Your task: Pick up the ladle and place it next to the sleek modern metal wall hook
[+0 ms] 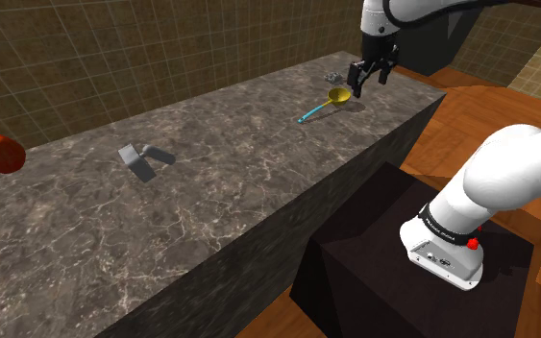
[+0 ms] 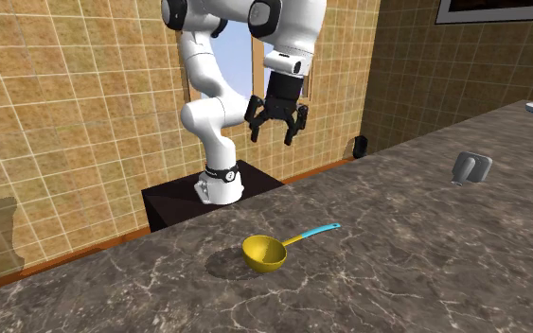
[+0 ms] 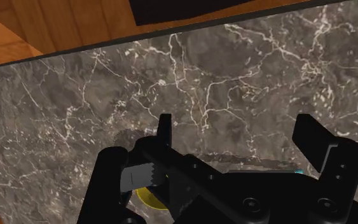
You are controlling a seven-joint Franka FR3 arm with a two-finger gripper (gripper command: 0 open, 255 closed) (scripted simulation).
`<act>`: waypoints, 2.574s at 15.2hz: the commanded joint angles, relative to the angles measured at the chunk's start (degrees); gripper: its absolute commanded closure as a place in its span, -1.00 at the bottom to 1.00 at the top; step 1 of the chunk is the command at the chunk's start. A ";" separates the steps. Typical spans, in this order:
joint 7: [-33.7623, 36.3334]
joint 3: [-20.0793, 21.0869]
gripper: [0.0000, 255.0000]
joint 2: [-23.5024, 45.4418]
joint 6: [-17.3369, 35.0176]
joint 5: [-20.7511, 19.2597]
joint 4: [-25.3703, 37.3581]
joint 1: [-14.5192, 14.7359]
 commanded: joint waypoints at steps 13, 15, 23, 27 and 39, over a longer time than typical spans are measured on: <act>22.64 3.97 -1.00 29.49 18.96 -19.25 11.41 -7.11; 26.03 3.81 -1.00 33.78 19.73 -22.59 14.53 -7.61; 29.71 2.30 -1.00 39.50 23.87 -27.23 15.98 -8.77; 30.04 2.00 -1.00 40.19 24.84 -27.82 15.74 -9.04; 30.04 2.00 1.00 40.19 24.83 -27.81 15.75 -9.03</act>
